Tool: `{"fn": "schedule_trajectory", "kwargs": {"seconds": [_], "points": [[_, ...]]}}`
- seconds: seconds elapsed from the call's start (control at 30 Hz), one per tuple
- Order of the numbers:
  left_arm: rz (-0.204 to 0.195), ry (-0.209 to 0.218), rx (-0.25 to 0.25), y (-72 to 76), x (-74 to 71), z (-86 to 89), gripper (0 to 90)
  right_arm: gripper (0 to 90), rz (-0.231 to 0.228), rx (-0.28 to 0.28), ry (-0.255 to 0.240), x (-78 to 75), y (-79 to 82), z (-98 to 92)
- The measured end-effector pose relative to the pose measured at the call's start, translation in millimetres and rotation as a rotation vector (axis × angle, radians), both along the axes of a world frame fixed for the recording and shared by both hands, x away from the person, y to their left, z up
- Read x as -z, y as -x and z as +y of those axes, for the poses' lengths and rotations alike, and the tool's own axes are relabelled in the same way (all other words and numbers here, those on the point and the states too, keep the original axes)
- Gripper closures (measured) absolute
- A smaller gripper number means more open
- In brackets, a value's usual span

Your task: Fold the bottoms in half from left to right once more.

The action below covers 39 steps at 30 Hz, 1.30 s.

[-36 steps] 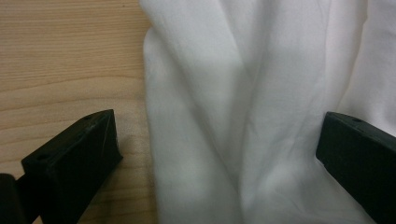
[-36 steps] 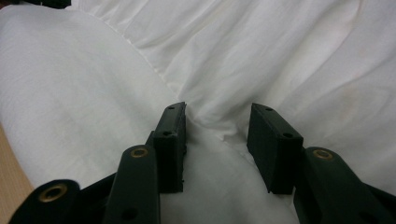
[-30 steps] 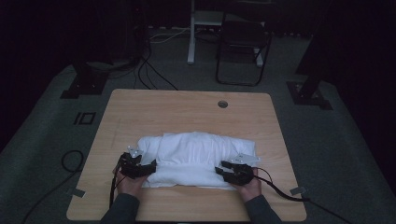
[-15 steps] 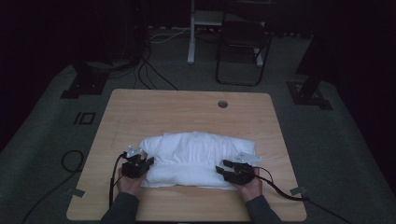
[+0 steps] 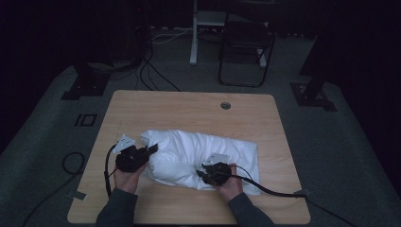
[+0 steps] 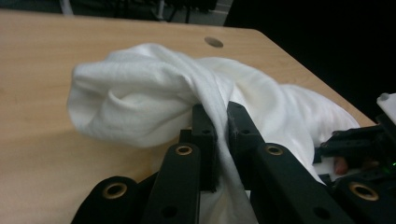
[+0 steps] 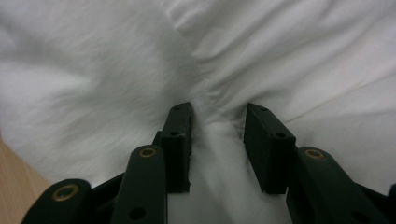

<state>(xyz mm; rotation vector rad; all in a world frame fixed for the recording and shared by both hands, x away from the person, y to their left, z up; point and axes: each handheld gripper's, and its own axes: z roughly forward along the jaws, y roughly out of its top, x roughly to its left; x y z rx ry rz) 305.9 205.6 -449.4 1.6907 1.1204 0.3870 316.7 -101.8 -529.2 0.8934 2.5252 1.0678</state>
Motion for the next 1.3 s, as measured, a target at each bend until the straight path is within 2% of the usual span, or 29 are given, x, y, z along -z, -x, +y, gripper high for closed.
{"fn": "schedule_trajectory", "kwargs": {"seconds": [0.03,0.13,0.17,0.2,0.27,0.33,0.37,0.4,0.47,0.5,0.57,0.6,0.63,0.7,0.8,0.83,0.9,0.93,1.0,1.07,1.1,1.17,1.2,1.3], "points": [[-0.006,0.005,0.008,-1.1,-3.6,-0.6,84.3,61.0,0.01,0.003,-0.002,-0.5,-1.9,3.0],[-0.018,-0.005,0.008,-4.3,-8.8,-2.3,84.3,59.5,0.007,-0.013,0.039,-7.7,-2.8,9.6],[-0.018,-0.006,0.007,-4.8,-9.4,-2.6,84.2,58.5,0.015,-0.022,0.03,-12.1,-5.1,6.9],[-0.018,-0.007,0.007,-4.9,-9.7,-2.6,84.2,59.6,0.009,-0.007,0.012,-18.3,-7.9,2.7],[-0.019,-0.011,0.008,-5.0,-9.8,-3.3,84.2,63.1,-0.04,0.049,-0.022,-32.3,-14.6,-5.3],[-0.019,-0.007,0.008,-5.4,-9.5,-4.1,84.2,65.6,-0.059,0.107,-0.095,-47.5,-28.8,-14.1],[-0.02,-0.005,0.008,-5.7,-9.3,-4.4,84.2,66.1,-0.059,0.122,-0.109,-49.9,-35.0,-15.9],[-0.019,-0.002,0.008,-6.1,-9.3,-4.7,84.3,66.1,-0.054,0.147,-0.1,-50.4,-44.7,-16.8],[-0.02,0.002,0.008,-6.8,-9.5,-6.0,84.3,67.2,-0.044,0.184,-0.063,-41.8,-64.1,-13.3],[-0.023,-0.002,0.011,-7.2,-9.7,-6.8,84.3,67.7,-0.017,0.184,-0.048,-33.6,-73.1,-9.7],[-0.022,-0.01,0.015,-8.4,-9.6,-8.4,84.2,67.7,0.037,0.152,0.016,-11.2,-85.3,1.7],[-0.024,-0.009,0.015,-8.8,-9.3,-9.2,84.2,67.1,0.041,0.129,0.029,0.5,-87.8,7.1],[-0.024,-0.013,0.013,-9.5,-9.2,-9.8,84.2,66.9,0.032,0.123,0.023,0.8,-87.8,7.3],[-0.024,-0.005,0.011,-10.3,-8.9,-9.4,84.2,60.6,0.03,0.124,0.032,-3.7,-85.7,5.7],[-0.024,0.002,0.005,-10.0,-7.7,-7.2,84.2,53.8,-0.032,0.1,0.038,-17.8,-67.1,-2.2],[-0.023,0.002,0.005,-9.9,-7.3,-6.7,84.2,53.6,-0.059,0.084,0.019,-24.2,-57.4,-6.2],[-0.017,0.009,0.001,-10.3,-5.8,-5.2,84.2,52.7,-0.068,0.055,-0.046,-34.7,-39.4,-13.9],[-0.016,0.015,0.0,-10.5,-5.6,-5.1,84.2,53.0,-0.087,0.021,-0.062,-37.8,-26.3,-16.2],[-0.021,0.019,0.001,-10.7,-6.0,-5.8,84.2,53.5,-0.067,-0.036,-0.025,-32.9,-11.2,-12.8],[-0.025,0.024,0.012,-10.8,-6.5,-8.2,84.2,53.2,-0.032,-0.072,0.083,-10.5,0.0,-1.3],[-0.03,0.017,0.009,-10.9,-6.7,-10.2,84.2,53.0,-0.045,-0.072,0.061,-5.8,0.8,-0.5],[-0.033,0.015,0.008,-10.7,-7.3,-11.1,84.2,49.4,-0.003,-0.05,0.015,-9.4,-2.2,-6.4],[-0.033,0.017,0.007,-10.8,-7.7,-10.4,84.2,48.9,-0.009,-0.037,-0.01,-14.5,-2.1,-10.9],[-0.033,0.016,0.006,-10.8,-8.3,-6.3,84.2,48.9,-0.076,0.018,-0.047,-29.0,5.0,-32.0]]}}
